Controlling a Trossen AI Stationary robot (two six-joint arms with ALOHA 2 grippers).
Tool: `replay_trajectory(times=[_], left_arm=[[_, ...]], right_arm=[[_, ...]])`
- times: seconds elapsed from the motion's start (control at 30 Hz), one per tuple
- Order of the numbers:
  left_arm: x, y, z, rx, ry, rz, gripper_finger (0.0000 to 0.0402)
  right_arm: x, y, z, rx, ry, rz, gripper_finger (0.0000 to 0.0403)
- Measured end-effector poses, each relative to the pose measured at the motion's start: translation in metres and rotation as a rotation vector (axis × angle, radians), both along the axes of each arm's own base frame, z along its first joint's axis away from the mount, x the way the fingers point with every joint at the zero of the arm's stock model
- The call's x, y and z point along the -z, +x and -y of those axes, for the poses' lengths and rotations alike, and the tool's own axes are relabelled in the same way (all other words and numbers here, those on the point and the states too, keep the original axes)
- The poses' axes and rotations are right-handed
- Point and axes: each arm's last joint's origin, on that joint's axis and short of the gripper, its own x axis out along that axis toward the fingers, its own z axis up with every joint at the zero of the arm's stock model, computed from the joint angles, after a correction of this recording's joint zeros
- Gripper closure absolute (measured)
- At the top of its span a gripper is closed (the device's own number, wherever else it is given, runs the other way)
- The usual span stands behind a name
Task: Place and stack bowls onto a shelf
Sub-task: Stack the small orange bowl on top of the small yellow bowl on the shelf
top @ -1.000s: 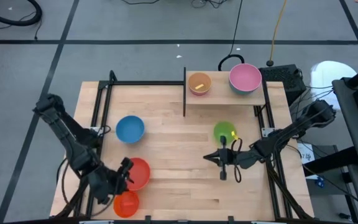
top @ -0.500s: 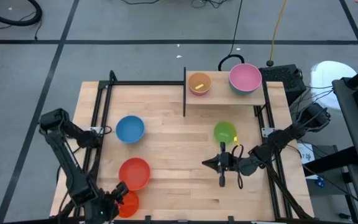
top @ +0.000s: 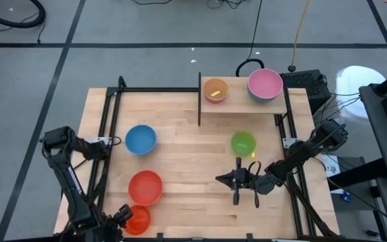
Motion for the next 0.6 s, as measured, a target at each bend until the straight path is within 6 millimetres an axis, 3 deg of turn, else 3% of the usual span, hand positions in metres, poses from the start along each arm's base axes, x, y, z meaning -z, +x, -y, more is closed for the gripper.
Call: replay_trajectory(times=[0.3, 0.6], left_arm=[[0.032, 0.002, 0.005, -0.003, 0.152, 0.040, 0.0246], [0.033, 0.007, 0.003, 0.103, 0.198, 0.069, 0.0390]], right_arm=[[-0.001, 0.002, -0.003, -0.009, 0.001, 0.052, 0.0403], [-0.005, 0.005, -0.006, -0.014, -0.014, 0.060, 0.0403]])
